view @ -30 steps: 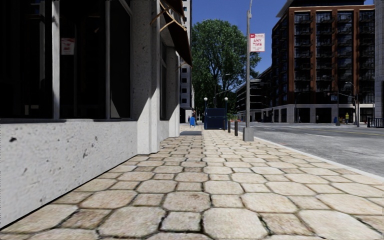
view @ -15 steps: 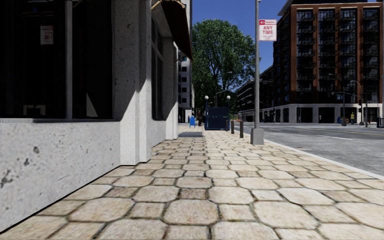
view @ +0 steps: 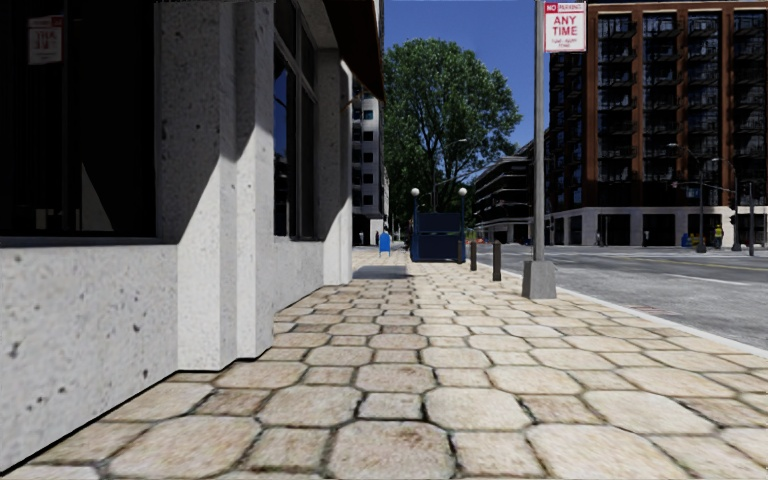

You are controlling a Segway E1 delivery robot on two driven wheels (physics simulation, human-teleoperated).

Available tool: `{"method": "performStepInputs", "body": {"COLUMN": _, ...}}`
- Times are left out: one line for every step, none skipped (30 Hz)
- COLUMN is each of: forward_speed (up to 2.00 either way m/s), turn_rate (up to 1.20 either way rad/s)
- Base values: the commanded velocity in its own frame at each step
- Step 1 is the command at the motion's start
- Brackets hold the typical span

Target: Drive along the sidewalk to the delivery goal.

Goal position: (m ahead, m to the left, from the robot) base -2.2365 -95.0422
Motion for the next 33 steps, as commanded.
{"method": "performStepInputs", "body": {"forward_speed": 2.00, "turn_rate": 0.00}}
{"method": "performStepInputs", "body": {"forward_speed": 2.00, "turn_rate": 0.00}}
{"method": "performStepInputs", "body": {"forward_speed": 2.00, "turn_rate": 0.00}}
{"method": "performStepInputs", "body": {"forward_speed": 2.00, "turn_rate": 0.00}}
{"method": "performStepInputs", "body": {"forward_speed": 2.00, "turn_rate": 0.00}}
{"method": "performStepInputs", "body": {"forward_speed": 2.00, "turn_rate": 0.00}}
{"method": "performStepInputs", "body": {"forward_speed": 2.00, "turn_rate": 0.00}}
{"method": "performStepInputs", "body": {"forward_speed": 2.00, "turn_rate": 0.00}}
{"method": "performStepInputs", "body": {"forward_speed": 2.00, "turn_rate": 0.00}}
{"method": "performStepInputs", "body": {"forward_speed": 2.00, "turn_rate": 0.00}}
{"method": "performStepInputs", "body": {"forward_speed": 2.00, "turn_rate": 0.00}}
{"method": "performStepInputs", "body": {"forward_speed": 2.00, "turn_rate": 0.00}}
{"method": "performStepInputs", "body": {"forward_speed": 2.00, "turn_rate": 0.00}}
{"method": "performStepInputs", "body": {"forward_speed": 2.00, "turn_rate": 0.00}}
{"method": "performStepInputs", "body": {"forward_speed": 2.00, "turn_rate": 0.00}}
{"method": "performStepInputs", "body": {"forward_speed": 2.00, "turn_rate": 0.00}}
{"method": "performStepInputs", "body": {"forward_speed": 2.00, "turn_rate": 0.00}}
{"method": "performStepInputs", "body": {"forward_speed": 2.00, "turn_rate": 0.00}}
{"method": "performStepInputs", "body": {"forward_speed": 2.00, "turn_rate": 0.00}}
{"method": "performStepInputs", "body": {"forward_speed": 2.00, "turn_rate": 0.00}}
{"method": "performStepInputs", "body": {"forward_speed": 2.00, "turn_rate": 0.00}}
{"method": "performStepInputs", "body": {"forward_speed": 2.00, "turn_rate": 0.00}}
{"method": "performStepInputs", "body": {"forward_speed": 2.00, "turn_rate": 0.00}}
{"method": "performStepInputs", "body": {"forward_speed": 2.00, "turn_rate": 0.00}}
{"method": "performStepInputs", "body": {"forward_speed": 2.00, "turn_rate": 0.00}}
{"method": "performStepInputs", "body": {"forward_speed": 2.00, "turn_rate": 0.00}}
{"method": "performStepInputs", "body": {"forward_speed": 2.00, "turn_rate": 0.00}}
{"method": "performStepInputs", "body": {"forward_speed": 2.00, "turn_rate": 0.00}}
{"method": "performStepInputs", "body": {"forward_speed": 2.00, "turn_rate": 0.00}}
{"method": "performStepInputs", "body": {"forward_speed": 2.00, "turn_rate": 0.00}}
{"method": "performStepInputs", "body": {"forward_speed": 2.00, "turn_rate": 0.00}}
{"method": "performStepInputs", "body": {"forward_speed": 2.00, "turn_rate": 0.00}}
{"method": "performStepInputs", "body": {"forward_speed": 2.00, "turn_rate": 0.00}}
